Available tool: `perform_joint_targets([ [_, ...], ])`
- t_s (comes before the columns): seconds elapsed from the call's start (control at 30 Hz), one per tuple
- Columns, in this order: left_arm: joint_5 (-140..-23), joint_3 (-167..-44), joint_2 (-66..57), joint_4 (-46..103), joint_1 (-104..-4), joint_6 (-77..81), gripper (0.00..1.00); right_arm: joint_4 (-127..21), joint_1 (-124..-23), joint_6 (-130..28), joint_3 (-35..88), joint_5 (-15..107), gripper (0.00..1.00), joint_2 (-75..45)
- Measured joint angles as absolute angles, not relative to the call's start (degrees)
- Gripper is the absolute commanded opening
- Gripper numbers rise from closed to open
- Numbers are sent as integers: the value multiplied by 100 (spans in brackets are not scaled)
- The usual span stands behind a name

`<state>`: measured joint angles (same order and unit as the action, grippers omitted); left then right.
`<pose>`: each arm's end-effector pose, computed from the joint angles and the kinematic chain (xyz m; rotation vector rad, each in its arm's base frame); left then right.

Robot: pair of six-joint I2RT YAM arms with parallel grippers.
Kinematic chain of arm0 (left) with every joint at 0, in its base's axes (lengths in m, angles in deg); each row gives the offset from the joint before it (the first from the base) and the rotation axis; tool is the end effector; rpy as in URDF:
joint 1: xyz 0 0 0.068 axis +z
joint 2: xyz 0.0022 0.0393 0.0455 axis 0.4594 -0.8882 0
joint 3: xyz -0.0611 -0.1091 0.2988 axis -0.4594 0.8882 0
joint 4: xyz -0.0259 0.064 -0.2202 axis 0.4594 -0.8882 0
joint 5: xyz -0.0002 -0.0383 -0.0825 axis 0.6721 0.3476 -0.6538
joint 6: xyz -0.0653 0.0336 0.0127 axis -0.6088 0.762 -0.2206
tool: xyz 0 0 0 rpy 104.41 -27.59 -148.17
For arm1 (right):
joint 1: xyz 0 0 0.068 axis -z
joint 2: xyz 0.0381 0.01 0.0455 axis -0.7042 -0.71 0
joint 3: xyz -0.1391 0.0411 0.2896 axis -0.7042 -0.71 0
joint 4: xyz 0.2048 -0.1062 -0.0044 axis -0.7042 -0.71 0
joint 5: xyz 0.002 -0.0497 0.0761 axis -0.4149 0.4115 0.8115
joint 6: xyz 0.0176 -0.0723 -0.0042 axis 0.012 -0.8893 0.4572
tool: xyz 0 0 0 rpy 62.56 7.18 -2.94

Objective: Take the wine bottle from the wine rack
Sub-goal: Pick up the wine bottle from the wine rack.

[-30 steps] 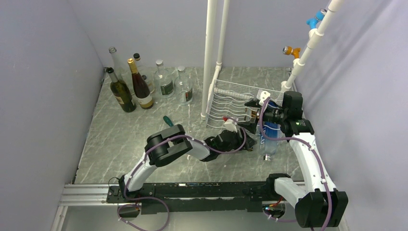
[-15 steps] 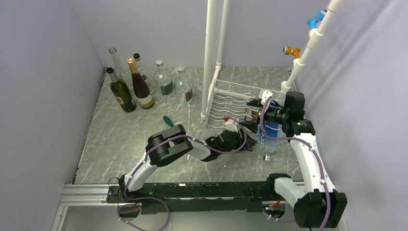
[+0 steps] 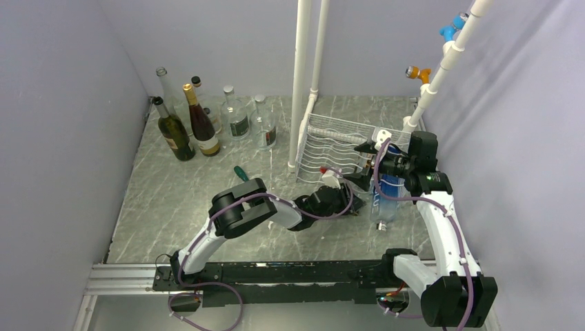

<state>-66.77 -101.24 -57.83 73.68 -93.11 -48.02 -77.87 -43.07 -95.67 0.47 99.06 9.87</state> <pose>0.2137 -0.4583 0.1730 -0.0169 2.0753 -1.4094 0.1526 0.0501 0.3570 -1.1093 1.5207 0.6451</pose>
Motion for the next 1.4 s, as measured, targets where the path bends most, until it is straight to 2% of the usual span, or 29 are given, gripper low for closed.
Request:
perform_joint_targets([
  [0.37,-6670,-9731,-5691,7740,-9309,-4793,0,-7787,-4270,-9567,43,9913,100,994],
  [1.4,-6950,-7810,-4170,7910,-9435,-5001,0,-7787,-4235,-9567,10,9967,100,996],
])
